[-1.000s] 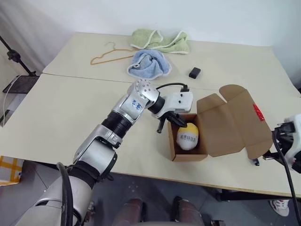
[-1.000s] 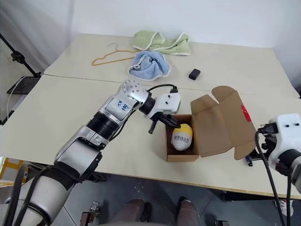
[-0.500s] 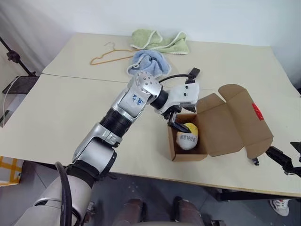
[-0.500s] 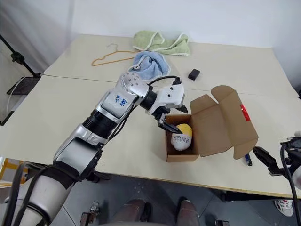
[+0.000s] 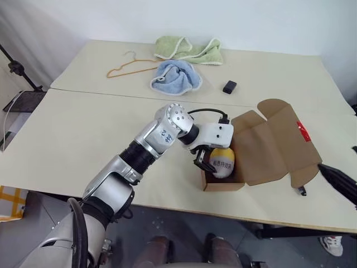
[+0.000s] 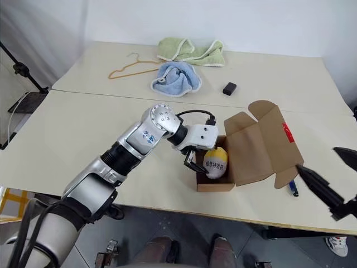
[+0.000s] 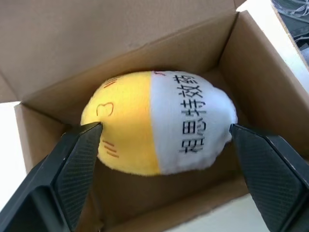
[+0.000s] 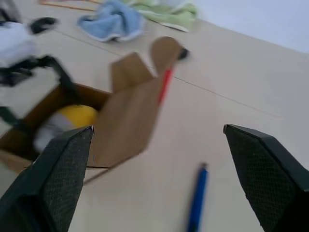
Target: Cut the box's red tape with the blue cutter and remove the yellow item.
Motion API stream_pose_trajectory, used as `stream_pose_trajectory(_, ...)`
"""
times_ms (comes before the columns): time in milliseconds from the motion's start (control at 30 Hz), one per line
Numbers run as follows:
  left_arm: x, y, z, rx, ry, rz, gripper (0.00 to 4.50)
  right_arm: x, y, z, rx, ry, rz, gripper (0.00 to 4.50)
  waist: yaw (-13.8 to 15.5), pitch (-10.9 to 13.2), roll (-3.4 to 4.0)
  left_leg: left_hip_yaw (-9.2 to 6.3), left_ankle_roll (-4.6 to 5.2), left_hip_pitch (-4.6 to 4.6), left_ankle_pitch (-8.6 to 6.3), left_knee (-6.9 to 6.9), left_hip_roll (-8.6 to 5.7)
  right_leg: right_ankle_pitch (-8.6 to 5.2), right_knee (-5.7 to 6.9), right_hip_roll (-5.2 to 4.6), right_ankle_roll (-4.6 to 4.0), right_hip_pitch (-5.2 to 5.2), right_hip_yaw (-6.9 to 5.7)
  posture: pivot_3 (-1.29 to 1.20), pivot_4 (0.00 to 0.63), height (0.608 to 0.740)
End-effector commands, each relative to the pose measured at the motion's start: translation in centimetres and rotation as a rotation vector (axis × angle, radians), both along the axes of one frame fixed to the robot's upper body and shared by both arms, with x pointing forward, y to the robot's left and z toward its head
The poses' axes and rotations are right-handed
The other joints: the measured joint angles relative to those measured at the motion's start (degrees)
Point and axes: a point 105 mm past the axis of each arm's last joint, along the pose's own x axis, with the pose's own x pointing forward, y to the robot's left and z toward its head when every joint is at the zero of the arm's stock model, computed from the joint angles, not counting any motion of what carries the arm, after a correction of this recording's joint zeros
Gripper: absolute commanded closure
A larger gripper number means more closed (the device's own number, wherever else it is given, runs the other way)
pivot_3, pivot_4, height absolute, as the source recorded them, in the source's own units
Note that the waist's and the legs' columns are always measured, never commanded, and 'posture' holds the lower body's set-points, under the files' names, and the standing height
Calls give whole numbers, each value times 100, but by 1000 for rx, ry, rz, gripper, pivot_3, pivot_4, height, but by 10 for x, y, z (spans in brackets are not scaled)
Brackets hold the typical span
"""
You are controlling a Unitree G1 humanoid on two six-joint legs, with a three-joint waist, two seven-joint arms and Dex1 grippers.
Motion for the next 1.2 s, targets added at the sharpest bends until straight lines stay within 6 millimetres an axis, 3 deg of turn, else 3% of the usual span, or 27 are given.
stream_pose_trajectory(33,-3,-9,-12,21,-26,-30,14,1,35,11,-48,-54,115,0,1,0,0,1,0,1,0,0,0,0,0,-1,0,0,3,0,150,740)
stream_pose_trajectory(100,-2,-10,-17,34,-41,-34,14,1,40,10,-65,-39,127,0,5,3,-6,1,-1,2,0,0,3,0,0,-1,0,2,12,0,150,740)
stream_pose_trajectory(167,-2,-8,-22,49,-51,-49,413,0,41,10,-89,-30,128,0,23,5,-8,-1,-3,1,0,0,6,0,-2,0,0,3,21,0,150,740)
stream_pose_trajectory(300,-1,-10,-19,37,-66,-61,1538,-3,43,9,-118,-15,132,0,17,5,-10,7,1,1,-3,0,2,0,-3,0,0,4,29,0,150,740)
stream_pose_trajectory(633,4,-24,21,-127,-73,-34,4366,0,38,3,-134,22,122,0,17,11,-19,10,6,2,-6,1,4,0,-4,0,0,3,32,0,150,740)
stream_pose_trajectory(767,7,-30,54,-263,-41,27,4485,9,35,4,-141,29,124,0,13,16,-28,10,6,-2,-6,1,3,0,-4,1,0,0,29,0,150,740)
stream_pose_trajectory(933,8,-29,79,-361,-6,88,4485,17,33,6,-145,35,141,0,19,18,-31,10,5,-1,-6,1,4,0,-4,2,0,0,17,0,150,740)
stream_pose_trajectory(1067,30,-17,111,-463,-54,230,4485,26,31,13,-136,4,164,0,5,25,-42,15,5,-1,-6,3,3,1,-3,3,2,0,9,0,150,740)
stream_pose_trajectory(1200,67,21,140,-507,-162,446,4485,33,28,14,-133,-2,202,0,-4,31,-51,19,2,0,-4,1,3,8,-3,6,14,-4,9,0,150,740)
